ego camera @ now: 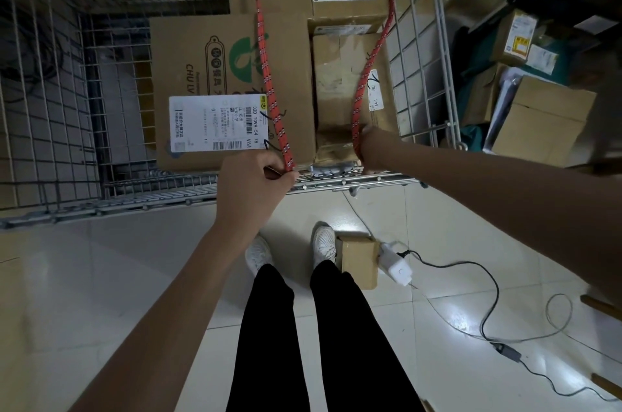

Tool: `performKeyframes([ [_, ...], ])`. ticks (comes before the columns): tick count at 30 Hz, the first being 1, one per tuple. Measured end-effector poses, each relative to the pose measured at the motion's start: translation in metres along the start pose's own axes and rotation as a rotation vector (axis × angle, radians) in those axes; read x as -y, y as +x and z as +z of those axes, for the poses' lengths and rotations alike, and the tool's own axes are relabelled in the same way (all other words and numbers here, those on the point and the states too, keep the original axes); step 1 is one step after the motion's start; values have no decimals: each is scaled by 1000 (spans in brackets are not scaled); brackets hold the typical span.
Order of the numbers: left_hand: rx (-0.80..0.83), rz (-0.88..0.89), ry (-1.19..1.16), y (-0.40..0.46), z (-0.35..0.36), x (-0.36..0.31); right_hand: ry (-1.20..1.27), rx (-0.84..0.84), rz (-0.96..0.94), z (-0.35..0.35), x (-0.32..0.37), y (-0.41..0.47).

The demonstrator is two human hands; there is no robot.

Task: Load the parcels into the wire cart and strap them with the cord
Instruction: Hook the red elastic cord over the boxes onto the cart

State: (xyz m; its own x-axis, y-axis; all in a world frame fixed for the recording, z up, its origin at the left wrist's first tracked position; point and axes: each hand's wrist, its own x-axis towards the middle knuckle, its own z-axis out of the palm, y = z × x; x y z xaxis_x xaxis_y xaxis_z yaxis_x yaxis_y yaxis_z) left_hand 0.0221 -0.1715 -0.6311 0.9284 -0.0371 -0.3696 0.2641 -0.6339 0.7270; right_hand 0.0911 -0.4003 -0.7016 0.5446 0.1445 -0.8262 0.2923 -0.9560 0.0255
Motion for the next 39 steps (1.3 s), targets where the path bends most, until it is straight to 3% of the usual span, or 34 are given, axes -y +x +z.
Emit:
performKeyframes([
  [14, -25, 30, 15, -1, 0, 2, -19, -81, -139, -2, -8, -3],
  [24, -25, 38, -1, -1, 2, 3, 445, -139, -83, -3, -29, -31],
  [32, -16, 29, 15, -2, 1, 0, 581, -199, 1, 0, -27, -29],
  [36, -29, 32, 20, -3, 2, 0, 440, -178, -24, 5, -29, -21],
  [39, -42, 38, 35, -3, 2, 0, 76, -144, -111, 4, -25, -14],
])
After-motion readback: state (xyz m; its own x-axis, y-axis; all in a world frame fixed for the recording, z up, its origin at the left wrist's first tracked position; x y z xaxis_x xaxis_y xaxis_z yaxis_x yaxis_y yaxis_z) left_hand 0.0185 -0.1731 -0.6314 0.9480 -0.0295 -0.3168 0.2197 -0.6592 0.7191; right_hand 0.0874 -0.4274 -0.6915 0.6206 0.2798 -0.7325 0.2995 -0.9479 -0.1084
